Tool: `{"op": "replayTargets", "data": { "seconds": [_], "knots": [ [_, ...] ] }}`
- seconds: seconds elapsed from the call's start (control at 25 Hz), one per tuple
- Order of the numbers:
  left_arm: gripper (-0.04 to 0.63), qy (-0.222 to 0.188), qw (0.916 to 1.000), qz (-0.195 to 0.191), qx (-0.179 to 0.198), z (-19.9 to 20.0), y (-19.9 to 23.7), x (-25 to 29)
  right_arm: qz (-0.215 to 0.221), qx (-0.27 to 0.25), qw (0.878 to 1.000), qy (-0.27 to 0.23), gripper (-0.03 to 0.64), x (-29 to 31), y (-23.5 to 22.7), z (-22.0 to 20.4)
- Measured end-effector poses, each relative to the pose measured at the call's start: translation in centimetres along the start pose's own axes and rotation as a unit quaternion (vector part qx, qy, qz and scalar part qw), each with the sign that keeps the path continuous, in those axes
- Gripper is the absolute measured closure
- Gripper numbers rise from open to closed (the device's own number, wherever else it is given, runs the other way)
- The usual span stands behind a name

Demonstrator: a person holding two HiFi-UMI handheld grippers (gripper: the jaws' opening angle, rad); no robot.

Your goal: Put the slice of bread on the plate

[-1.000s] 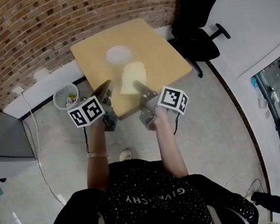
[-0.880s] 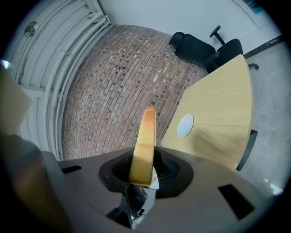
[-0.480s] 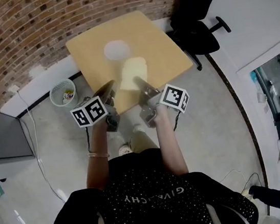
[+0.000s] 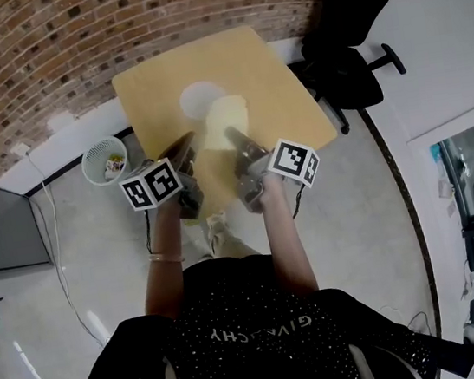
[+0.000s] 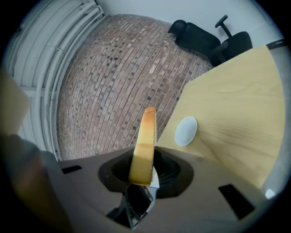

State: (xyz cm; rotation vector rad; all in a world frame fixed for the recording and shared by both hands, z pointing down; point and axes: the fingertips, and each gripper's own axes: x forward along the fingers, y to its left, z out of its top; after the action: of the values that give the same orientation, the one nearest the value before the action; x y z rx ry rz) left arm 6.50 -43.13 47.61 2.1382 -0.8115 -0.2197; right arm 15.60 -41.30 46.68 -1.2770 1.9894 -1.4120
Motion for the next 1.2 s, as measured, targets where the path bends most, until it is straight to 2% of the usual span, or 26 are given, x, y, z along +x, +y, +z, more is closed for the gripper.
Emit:
{"op": "replayTargets", "data": {
  "seconds": [0.28,0.6,0.84,1.2],
  "knots": [
    [0.583,-0.001,0.9993,0.028,-0.025,1.8,4.3,5.6,-0.021,0.015,0.999,0.030,0.522,5.8,-3.7,4.3],
    [0.583,-0.017,0.9952,0.072,-0.064,3.5,9.6,9.6,-0.047,0.018,0.996,0.078,0.522,11.1,-7.4,6.2],
    [0.583,-0.036,0.9906,0.103,-0.081,4.9,12.8,11.1,-0.077,-0.005,0.988,0.133,0.522,15.3,-10.3,5.9],
    [0.583,-0.056,0.9846,0.130,-0.103,6.3,16.2,11.1,-0.075,-0.002,0.982,0.173,0.522,20.1,-11.5,4.9]
  ]
}}
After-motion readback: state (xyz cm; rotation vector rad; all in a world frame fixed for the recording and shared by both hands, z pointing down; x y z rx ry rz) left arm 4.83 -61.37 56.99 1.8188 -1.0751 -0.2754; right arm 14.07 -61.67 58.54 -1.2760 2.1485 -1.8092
